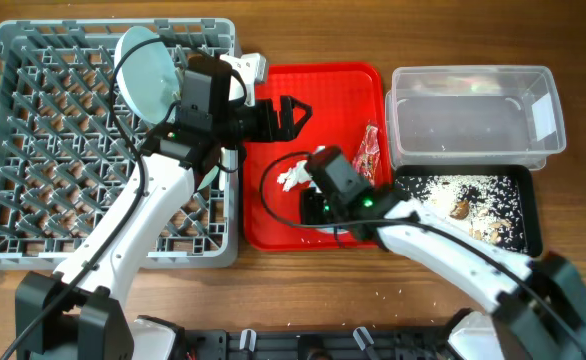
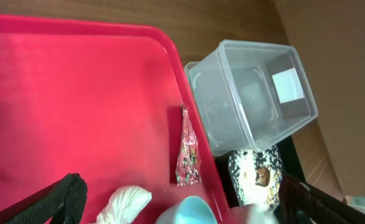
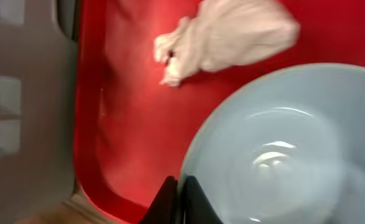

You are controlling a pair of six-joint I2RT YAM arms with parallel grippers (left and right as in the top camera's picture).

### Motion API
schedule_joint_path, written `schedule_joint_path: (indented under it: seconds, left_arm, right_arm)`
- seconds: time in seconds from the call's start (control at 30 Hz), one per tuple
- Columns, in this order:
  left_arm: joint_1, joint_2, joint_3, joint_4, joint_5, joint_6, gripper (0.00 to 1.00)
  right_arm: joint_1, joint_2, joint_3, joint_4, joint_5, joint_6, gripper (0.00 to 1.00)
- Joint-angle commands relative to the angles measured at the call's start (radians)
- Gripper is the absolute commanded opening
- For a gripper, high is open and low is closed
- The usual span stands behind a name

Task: Sort waste into correct bins and load items into the dishwasher rack
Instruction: 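Bring the emptied bowl back over the red tray with the right gripper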

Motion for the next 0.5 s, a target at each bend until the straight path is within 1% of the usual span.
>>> schedule_joint_path:
  seconds: [0.0, 0.07, 0.1, 0.17, 0.2, 0.23, 0.27, 0.3, 0.33, 0.37, 0.4, 0.43, 0.47]
  left_arm:
    - [-0.001, -0.016, -0.001, 0.003, 0.011, -0.01, 1.0]
    - [-0.001, -0.016, -0.001, 0.003, 0.011, -0.01, 1.0]
    - [-0.001, -0.016, -0.001, 0.003, 0.011, -0.01, 1.0]
    - [-0.001, -0.016, -0.001, 0.003, 0.011, -0.009, 1.0]
    - [-0.001, -0.016, -0.001, 0.003, 0.011, -0.009, 1.0]
    - [-0.001, -0.016, -0.001, 0.003, 0.011, -0.009, 1.0]
    - [-0.001, -0.016, -0.001, 0.003, 0.011, -0.01, 1.0]
    - [-0.001, -0.016, -0.001, 0.003, 0.011, -0.01, 1.0]
    - [-0.001, -0.016, -0.001, 0.003, 0.011, -0.009, 1.0]
    - [-0.001, -0.016, -0.001, 0.003, 0.011, -0.01, 1.0]
    - [-0.001, -0.016, -0.001, 0.003, 0.011, -0.01, 1.0]
    - [-0.001, -0.016, -0.001, 0.003, 0.011, -0.009, 1.0]
    - [-0.001, -0.016, -0.001, 0.003, 0.011, -0.01, 1.0]
  right_arm:
    - [0.001, 0.023, 0.014, 0.015, -0.068, -0.021, 0.04]
    - [0.0, -0.077, 0.014, -0.013, 0.036, -0.023, 0.04]
    - [0.0, -0.174, 0.014, -0.027, 0.073, -0.053, 0.04]
    - [-0.001, -0.353, 0.014, -0.061, 0.079, -0.112, 0.04]
    - [-0.009, -0.453, 0.014, -0.085, 0.117, -0.081, 0.04]
    - [-0.034, -0.558, 0.014, -0.121, 0.194, 0.019, 0.04]
    - [-0.09, -0.668, 0.014, -0.163, 0.259, 0.086, 0.04]
    - [-0.165, -0.751, 0.014, -0.211, 0.267, 0.134, 0.04]
    - [-0.277, -0.841, 0.014, -0.29, 0.254, 0.203, 0.04]
    - [-0.368, -0.894, 0.014, -0.344, 0.231, 0.24, 0.04]
    - [-0.431, -0.925, 0.014, -0.372, 0.2, 0.243, 0.04]
    - [-0.565, -0.975, 0.014, -0.402, 0.102, 0.198, 0.04]
    - [-0.656, -0.99, 0.014, -0.399, 0.015, 0.13, 0.04]
